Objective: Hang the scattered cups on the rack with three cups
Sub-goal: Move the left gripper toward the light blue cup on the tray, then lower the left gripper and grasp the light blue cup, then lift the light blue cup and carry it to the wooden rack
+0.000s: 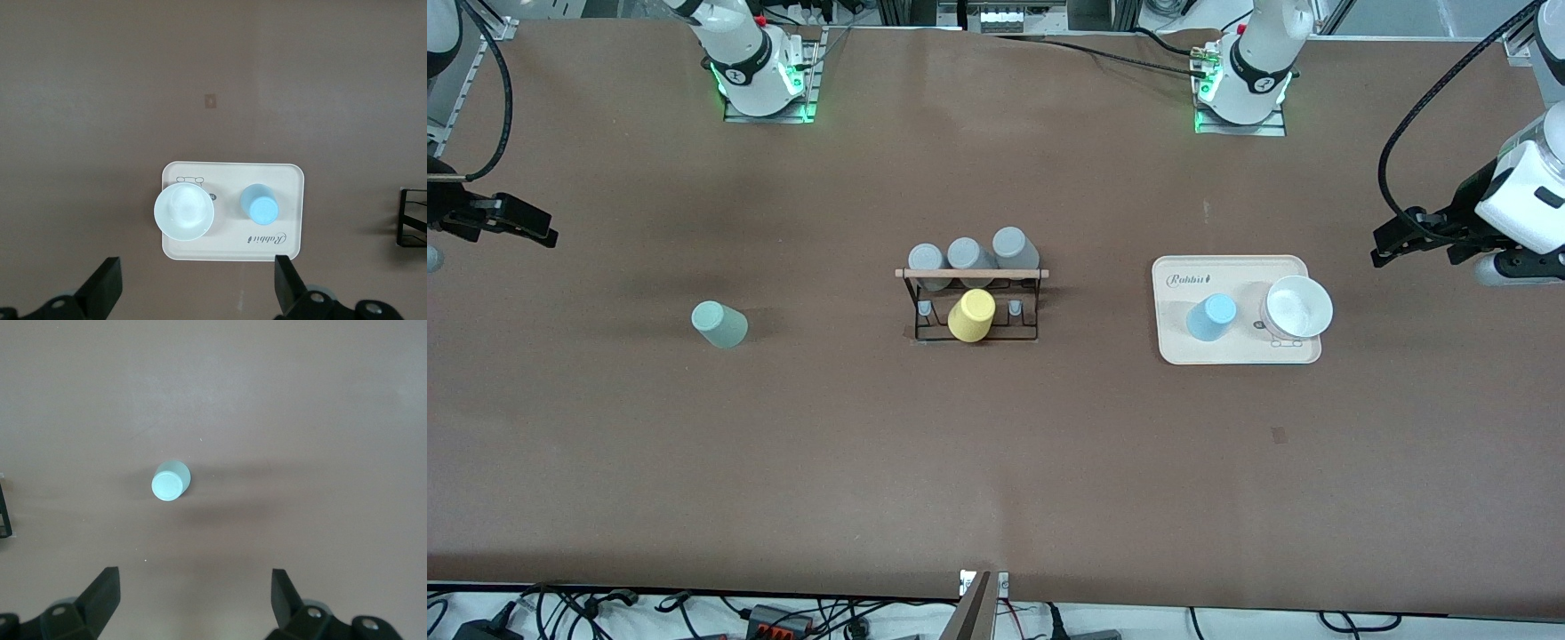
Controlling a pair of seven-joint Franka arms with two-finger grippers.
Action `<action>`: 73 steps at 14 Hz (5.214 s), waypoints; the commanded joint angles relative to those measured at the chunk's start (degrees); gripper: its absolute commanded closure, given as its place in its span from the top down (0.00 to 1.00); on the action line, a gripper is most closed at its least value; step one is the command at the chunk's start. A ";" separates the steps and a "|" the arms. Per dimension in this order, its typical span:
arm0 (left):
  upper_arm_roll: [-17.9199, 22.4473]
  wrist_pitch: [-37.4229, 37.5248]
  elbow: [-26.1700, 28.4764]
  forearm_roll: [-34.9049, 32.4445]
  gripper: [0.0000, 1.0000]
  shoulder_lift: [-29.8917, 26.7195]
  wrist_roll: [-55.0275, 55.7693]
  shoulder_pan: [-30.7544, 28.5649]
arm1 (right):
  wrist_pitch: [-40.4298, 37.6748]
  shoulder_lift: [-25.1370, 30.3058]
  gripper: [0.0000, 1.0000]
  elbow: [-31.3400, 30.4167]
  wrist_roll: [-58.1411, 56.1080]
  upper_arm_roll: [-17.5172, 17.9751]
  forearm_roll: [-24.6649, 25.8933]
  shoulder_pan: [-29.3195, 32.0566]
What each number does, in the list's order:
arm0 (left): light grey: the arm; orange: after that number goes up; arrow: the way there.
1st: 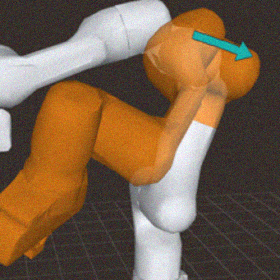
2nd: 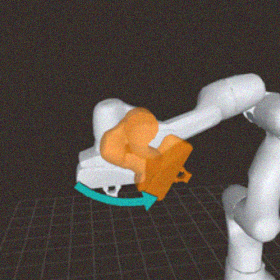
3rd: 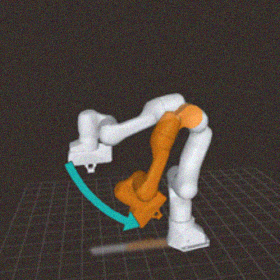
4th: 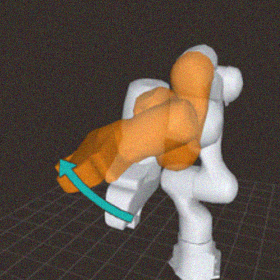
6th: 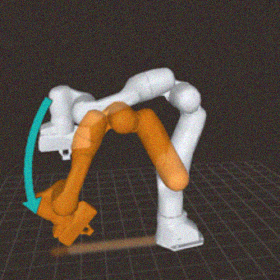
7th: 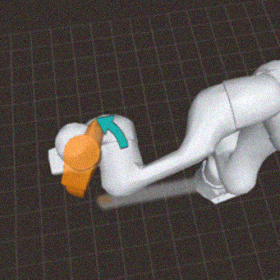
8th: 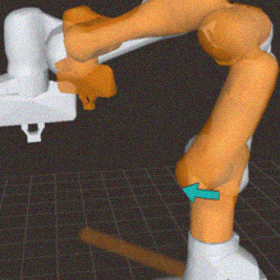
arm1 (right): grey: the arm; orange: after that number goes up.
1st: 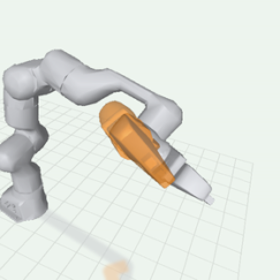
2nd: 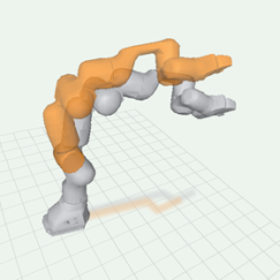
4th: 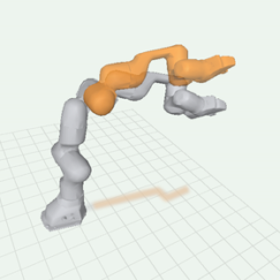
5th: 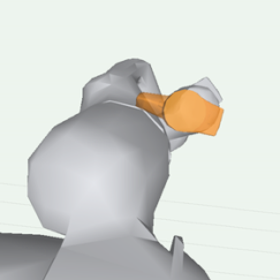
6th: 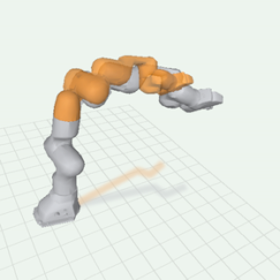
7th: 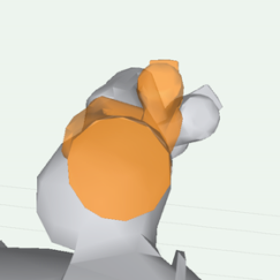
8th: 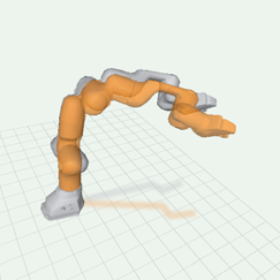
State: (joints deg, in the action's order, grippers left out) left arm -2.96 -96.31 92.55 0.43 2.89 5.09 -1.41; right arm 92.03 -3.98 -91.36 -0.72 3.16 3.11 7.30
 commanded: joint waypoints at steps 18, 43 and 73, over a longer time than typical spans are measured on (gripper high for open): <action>-1.61 -0.37 -4.40 -0.35 1.00 16.35 -0.70 5.27 | -9.23 -2.26 1.00 -0.57 -0.69 0.18 -0.21 -1.15; -5.30 -36.92 28.47 0.89 1.00 17.59 -0.87 3.87 | -12.75 -2.26 1.00 -3.38 -0.69 0.18 -0.12 -4.57; -7.94 -13.56 -8.87 5.02 0.32 23.12 5.72 16.95 | -10.29 -2.53 1.00 -3.47 0.37 0.00 -1.35 -4.31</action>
State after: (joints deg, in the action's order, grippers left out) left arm -11.19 -111.44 87.15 4.69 23.98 9.79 13.74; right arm 81.47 -7.03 -94.23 -0.75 3.12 2.61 3.01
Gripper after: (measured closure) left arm 0.330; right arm 0.000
